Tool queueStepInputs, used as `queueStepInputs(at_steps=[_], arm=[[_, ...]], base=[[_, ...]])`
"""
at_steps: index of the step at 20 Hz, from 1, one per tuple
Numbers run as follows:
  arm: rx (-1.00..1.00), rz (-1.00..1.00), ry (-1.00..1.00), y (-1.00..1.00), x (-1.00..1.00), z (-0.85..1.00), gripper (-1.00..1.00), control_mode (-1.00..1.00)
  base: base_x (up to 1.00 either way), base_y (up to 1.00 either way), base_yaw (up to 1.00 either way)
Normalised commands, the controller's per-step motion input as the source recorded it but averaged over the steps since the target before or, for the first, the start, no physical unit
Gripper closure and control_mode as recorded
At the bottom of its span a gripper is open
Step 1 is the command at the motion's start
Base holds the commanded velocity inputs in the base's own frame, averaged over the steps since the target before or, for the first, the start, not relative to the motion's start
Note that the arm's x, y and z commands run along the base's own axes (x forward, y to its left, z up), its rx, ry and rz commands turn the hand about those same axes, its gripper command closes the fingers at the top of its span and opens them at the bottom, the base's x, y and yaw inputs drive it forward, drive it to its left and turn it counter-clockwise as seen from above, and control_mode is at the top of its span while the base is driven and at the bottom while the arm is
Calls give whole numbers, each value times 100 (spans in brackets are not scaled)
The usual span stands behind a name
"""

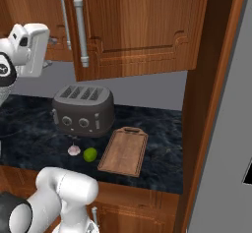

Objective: Open the cabinet. Place the bowl and condiment on the counter. Then place the lime and garlic on the cutting board.

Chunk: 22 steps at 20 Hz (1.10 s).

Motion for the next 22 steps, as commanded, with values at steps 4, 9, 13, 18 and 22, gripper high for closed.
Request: queueStepInputs(at_steps=[4, 9, 13, 18, 22], arm=[[-26, -19, 40, -38, 92, 0, -100, -100], [-1, -9, 16, -92, 35, 0, -100, -100], [0, -9, -2, -100, -58, 0, -100, -100], [0, -10, -15, -98, -100, 0, -100, -100], [2, -18, -11, -100, -81, 0, -100, -100]], base=[[0, 0, 0], [0, 0, 0], [0, 0, 0], [0, 0, 0], [0, 0, 0]])
